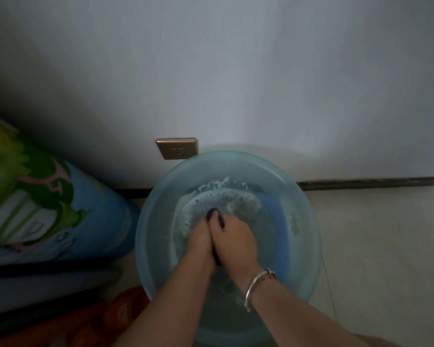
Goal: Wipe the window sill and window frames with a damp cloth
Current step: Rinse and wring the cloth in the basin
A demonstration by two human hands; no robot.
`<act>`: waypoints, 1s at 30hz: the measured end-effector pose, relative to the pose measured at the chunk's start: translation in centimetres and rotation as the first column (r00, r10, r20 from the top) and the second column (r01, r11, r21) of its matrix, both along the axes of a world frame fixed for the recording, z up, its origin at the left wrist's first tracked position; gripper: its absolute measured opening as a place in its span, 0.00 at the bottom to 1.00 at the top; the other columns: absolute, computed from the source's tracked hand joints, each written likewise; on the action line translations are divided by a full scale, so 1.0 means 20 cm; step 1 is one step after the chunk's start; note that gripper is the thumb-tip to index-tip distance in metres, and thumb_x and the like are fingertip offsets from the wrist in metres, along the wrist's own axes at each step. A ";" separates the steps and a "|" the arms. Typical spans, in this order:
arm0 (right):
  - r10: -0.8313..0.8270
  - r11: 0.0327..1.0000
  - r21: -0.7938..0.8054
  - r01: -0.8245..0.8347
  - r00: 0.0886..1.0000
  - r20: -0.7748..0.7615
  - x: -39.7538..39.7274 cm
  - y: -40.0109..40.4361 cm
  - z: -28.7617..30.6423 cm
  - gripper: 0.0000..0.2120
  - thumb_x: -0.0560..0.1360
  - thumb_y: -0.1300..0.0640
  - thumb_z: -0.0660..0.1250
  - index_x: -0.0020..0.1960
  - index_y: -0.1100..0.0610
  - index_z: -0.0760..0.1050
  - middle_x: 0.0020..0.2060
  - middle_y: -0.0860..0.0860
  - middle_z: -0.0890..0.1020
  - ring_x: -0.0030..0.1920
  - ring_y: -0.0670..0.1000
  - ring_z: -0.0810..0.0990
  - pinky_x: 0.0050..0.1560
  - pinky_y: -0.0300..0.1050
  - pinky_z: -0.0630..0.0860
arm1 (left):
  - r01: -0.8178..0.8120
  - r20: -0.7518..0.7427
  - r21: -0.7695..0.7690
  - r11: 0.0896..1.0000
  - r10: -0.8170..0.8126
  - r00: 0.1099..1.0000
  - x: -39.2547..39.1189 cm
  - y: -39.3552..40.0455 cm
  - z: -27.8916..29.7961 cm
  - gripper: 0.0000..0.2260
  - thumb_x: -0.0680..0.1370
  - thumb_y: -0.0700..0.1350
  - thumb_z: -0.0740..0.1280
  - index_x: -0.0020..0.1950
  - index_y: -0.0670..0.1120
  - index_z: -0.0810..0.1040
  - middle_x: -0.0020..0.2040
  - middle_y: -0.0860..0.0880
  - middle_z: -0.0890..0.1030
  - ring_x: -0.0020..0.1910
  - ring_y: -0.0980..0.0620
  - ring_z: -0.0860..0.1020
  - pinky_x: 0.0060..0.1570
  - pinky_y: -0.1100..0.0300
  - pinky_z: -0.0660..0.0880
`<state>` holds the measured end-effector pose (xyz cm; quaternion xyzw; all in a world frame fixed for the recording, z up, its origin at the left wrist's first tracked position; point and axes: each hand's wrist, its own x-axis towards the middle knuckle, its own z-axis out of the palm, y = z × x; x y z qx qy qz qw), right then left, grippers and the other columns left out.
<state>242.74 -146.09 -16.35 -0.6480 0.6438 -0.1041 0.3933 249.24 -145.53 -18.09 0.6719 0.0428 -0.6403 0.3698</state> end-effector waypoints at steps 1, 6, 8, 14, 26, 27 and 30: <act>0.004 1.000 -0.006 -0.004 0.998 -0.059 -0.03 -0.02 -0.04 0.21 0.81 0.45 0.50 0.45 0.54 0.77 0.40 0.51 0.81 0.41 0.52 0.80 0.43 0.45 0.76 | 0.052 -0.079 -0.006 0.999 -0.052 0.995 -0.02 0.00 0.03 0.16 0.79 0.52 0.62 0.38 0.43 0.77 0.28 0.46 0.80 0.29 0.49 0.78 0.29 0.63 0.74; 0.053 0.982 -0.141 -0.127 0.896 -0.441 -0.18 -0.09 -0.20 0.18 0.80 0.43 0.54 0.61 0.56 0.65 0.58 0.55 0.72 0.48 0.55 0.79 0.42 0.48 0.77 | 0.128 0.134 0.063 0.990 -0.136 0.982 -0.05 0.02 -0.02 0.16 0.79 0.56 0.61 0.55 0.45 0.78 0.48 0.43 0.81 0.45 0.46 0.80 0.40 0.56 0.80; 0.009 0.966 -0.222 -0.129 0.881 -0.473 -0.22 -0.07 -0.22 0.20 0.78 0.44 0.58 0.63 0.56 0.64 0.60 0.56 0.69 0.48 0.57 0.78 0.38 0.49 0.77 | 0.131 0.418 0.056 0.990 -0.143 0.897 -0.02 0.03 -0.04 0.17 0.79 0.54 0.60 0.65 0.48 0.74 0.60 0.45 0.78 0.56 0.44 0.77 0.57 0.49 0.76; 0.096 0.987 -0.068 -0.146 0.875 -0.475 -0.22 -0.06 -0.21 0.19 0.79 0.47 0.57 0.65 0.56 0.62 0.65 0.58 0.65 0.53 0.60 0.77 0.47 0.50 0.77 | 0.185 0.501 0.076 0.980 -0.198 0.842 0.04 0.03 -0.06 0.13 0.78 0.45 0.63 0.63 0.46 0.71 0.58 0.43 0.77 0.53 0.44 0.76 0.54 0.54 0.74; 0.280 0.860 0.477 -0.182 0.949 -0.142 -0.15 -0.05 -0.12 0.11 0.75 0.49 0.58 0.46 0.54 0.75 0.38 0.50 0.78 0.41 0.53 0.79 0.39 0.42 0.72 | 0.377 0.266 0.066 0.924 -0.380 0.886 0.06 0.01 -0.12 0.03 0.76 0.42 0.63 0.48 0.47 0.74 0.53 0.40 0.78 0.50 0.43 0.78 0.42 0.55 0.76; 0.260 0.867 0.474 -0.156 0.952 -0.162 -0.16 -0.05 -0.12 0.11 0.74 0.49 0.59 0.45 0.55 0.76 0.39 0.50 0.79 0.42 0.53 0.79 0.39 0.42 0.72 | 0.382 0.256 0.076 0.921 -0.388 0.885 0.05 0.00 -0.11 0.03 0.75 0.42 0.63 0.48 0.47 0.74 0.53 0.40 0.78 0.50 0.42 0.78 0.43 0.54 0.77; 0.080 0.950 0.311 -0.014 0.976 -0.203 -0.19 -0.06 -0.09 0.12 0.75 0.48 0.60 0.45 0.56 0.75 0.42 0.52 0.81 0.44 0.54 0.80 0.42 0.44 0.75 | 0.375 0.287 0.092 0.923 -0.385 0.877 0.04 -0.01 -0.16 0.05 0.71 0.46 0.65 0.46 0.51 0.75 0.55 0.39 0.77 0.50 0.41 0.79 0.43 0.52 0.79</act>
